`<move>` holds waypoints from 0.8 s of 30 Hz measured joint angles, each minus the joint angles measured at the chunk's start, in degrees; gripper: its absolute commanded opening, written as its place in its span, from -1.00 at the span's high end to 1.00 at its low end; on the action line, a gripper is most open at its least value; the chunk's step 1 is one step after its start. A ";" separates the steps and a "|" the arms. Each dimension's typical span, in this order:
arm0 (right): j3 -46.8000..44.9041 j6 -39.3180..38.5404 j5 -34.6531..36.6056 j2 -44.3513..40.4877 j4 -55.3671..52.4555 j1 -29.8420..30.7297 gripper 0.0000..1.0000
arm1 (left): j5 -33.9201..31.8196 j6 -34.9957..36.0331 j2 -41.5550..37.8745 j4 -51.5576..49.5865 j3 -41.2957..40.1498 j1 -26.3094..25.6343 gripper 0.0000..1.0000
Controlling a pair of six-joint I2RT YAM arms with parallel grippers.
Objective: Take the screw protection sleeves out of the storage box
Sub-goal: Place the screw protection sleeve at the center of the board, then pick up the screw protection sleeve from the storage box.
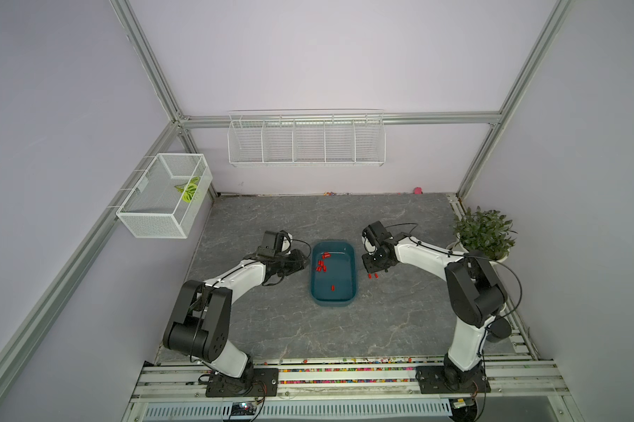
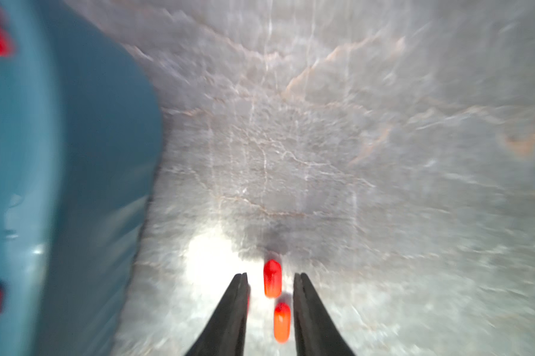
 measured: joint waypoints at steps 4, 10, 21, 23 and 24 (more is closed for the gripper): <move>1.62 -0.15 0.28 -2.84 -1.42 0.13 0.35 | -0.02 0.00 0.00 0.00 0.00 0.02 0.11; 6.88 -0.81 2.12 -4.20 -4.72 2.38 0.34 | 0.00 -0.02 0.00 0.00 0.00 -0.09 0.11; 16.22 -0.81 1.55 -4.26 -8.87 10.47 0.33 | -0.22 -0.02 0.00 0.00 0.00 -0.09 0.10; 16.92 -0.57 -0.15 -4.07 -8.70 10.93 0.32 | -0.24 -0.02 0.00 0.00 0.00 -0.09 0.10; 17.07 -0.37 -0.83 -3.82 -8.46 11.08 0.32 | -0.28 -0.02 0.00 0.00 0.00 -0.09 0.10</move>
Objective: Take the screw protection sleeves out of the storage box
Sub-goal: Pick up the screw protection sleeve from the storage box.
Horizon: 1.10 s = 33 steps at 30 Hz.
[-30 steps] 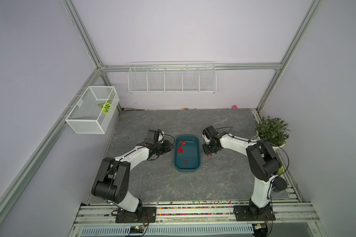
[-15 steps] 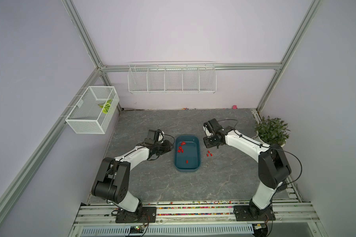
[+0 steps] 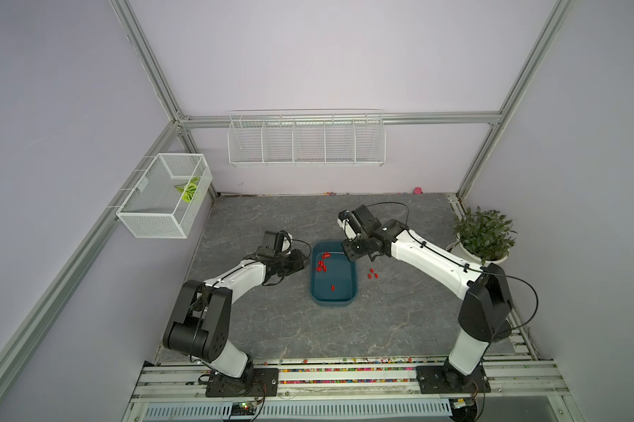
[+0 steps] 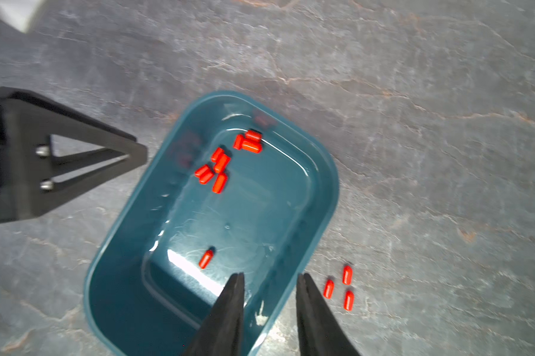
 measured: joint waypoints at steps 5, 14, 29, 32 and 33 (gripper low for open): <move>0.57 1.40 -2.99 4.07 2.01 1.64 0.33 | -0.22 -0.48 -0.37 0.07 0.00 0.13 0.10; 1.44 3.67 -6.08 11.43 4.11 4.79 0.37 | 1.44 -1.92 -1.88 3.13 -2.03 3.58 0.11; 7.02 5.20 -5.86 20.94 5.14 6.56 0.41 | 2.71 -2.56 -2.78 4.28 -3.67 5.01 0.11; 8.07 5.20 -5.25 21.68 5.11 6.56 0.42 | 2.73 -2.56 -3.06 4.28 -3.65 5.01 0.11; 8.37 5.20 -5.07 21.81 5.09 6.56 0.42 | 2.73 -2.56 -3.10 4.28 -3.67 5.01 0.11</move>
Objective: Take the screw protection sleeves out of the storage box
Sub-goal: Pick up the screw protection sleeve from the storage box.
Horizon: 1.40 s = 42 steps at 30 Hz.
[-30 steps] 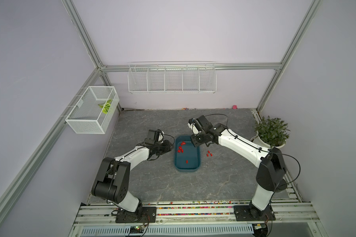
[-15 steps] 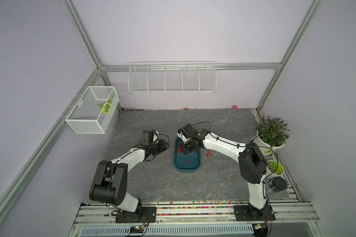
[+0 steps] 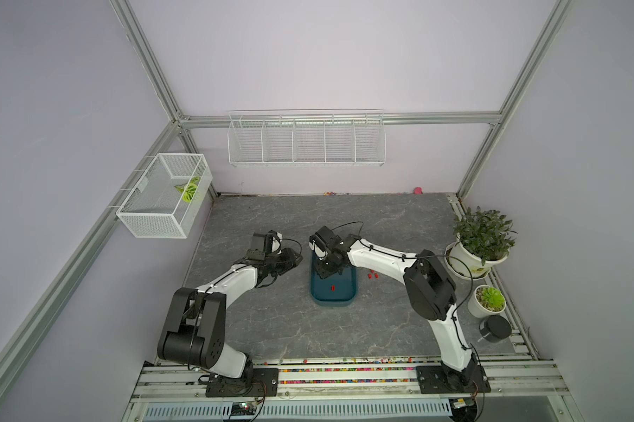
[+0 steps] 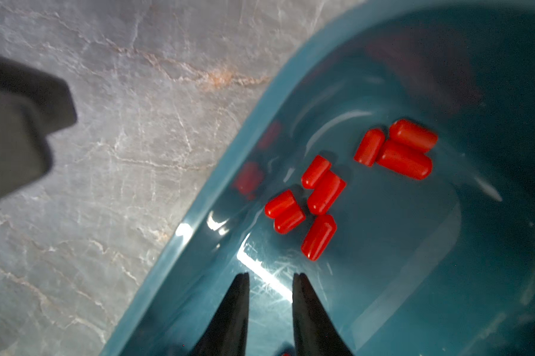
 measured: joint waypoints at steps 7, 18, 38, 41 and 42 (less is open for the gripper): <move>1.90 0.00 1.75 1.11 -0.09 -0.07 0.42 | 0.00 0.02 -0.42 0.00 0.00 0.00 0.11; 1.90 0.44 2.47 2.36 0.09 -1.92 0.42 | 0.02 0.02 -1.55 -0.02 0.00 0.00 0.11; 3.34 0.44 2.36 4.87 0.00 -1.95 0.44 | 0.39 0.02 -1.57 -0.02 0.00 0.00 0.11; 3.67 0.50 2.25 5.18 -0.11 -1.95 0.50 | 0.42 0.00 -1.57 -0.02 0.00 0.00 0.11; 3.80 0.57 2.23 5.33 -0.15 -1.95 0.52 | 0.42 0.02 -1.57 -0.02 0.00 0.00 0.11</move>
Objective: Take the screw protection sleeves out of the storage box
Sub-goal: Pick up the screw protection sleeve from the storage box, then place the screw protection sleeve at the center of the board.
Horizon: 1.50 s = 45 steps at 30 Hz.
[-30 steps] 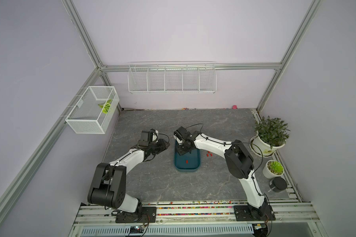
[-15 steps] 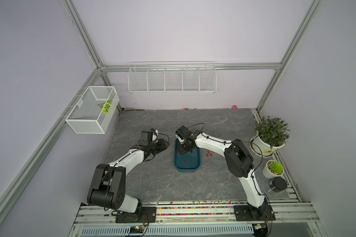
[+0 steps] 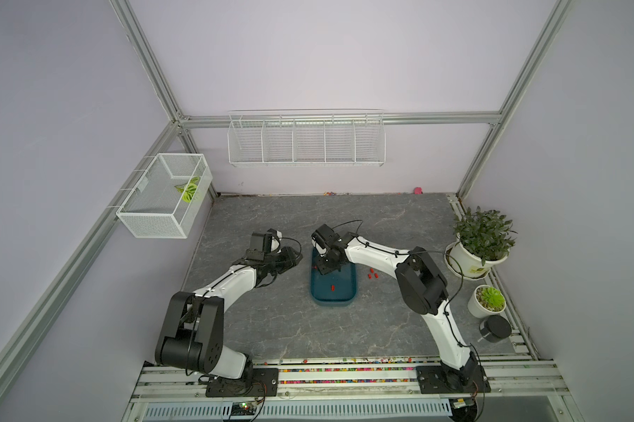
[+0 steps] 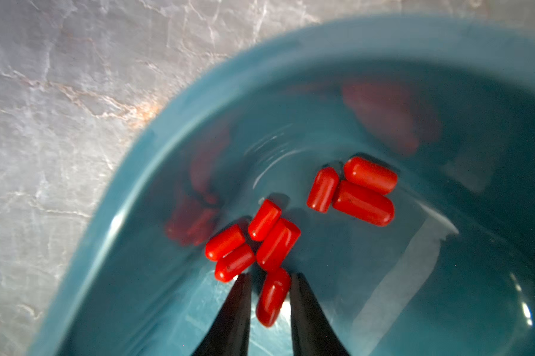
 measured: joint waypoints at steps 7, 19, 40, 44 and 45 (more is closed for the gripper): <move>0.52 0.09 0.00 0.35 0.02 0.00 0.62 | 0.00 0.00 0.00 0.00 0.00 0.00 0.11; -2.03 0.09 0.50 -1.62 0.24 0.00 0.67 | -0.02 0.17 -0.02 -0.42 0.00 0.00 0.11; -18.43 -0.20 5.11 -28.74 0.33 -6.69 0.62 | -0.02 0.15 -0.02 -0.39 0.00 0.00 0.11; -21.66 -0.22 5.18 -30.18 0.46 -10.38 0.62 | -0.02 0.15 -0.02 -0.39 0.00 0.00 0.11; -22.60 -0.24 5.16 -30.27 0.70 -11.28 0.62 | -0.02 0.13 -0.02 -0.39 0.00 0.00 0.11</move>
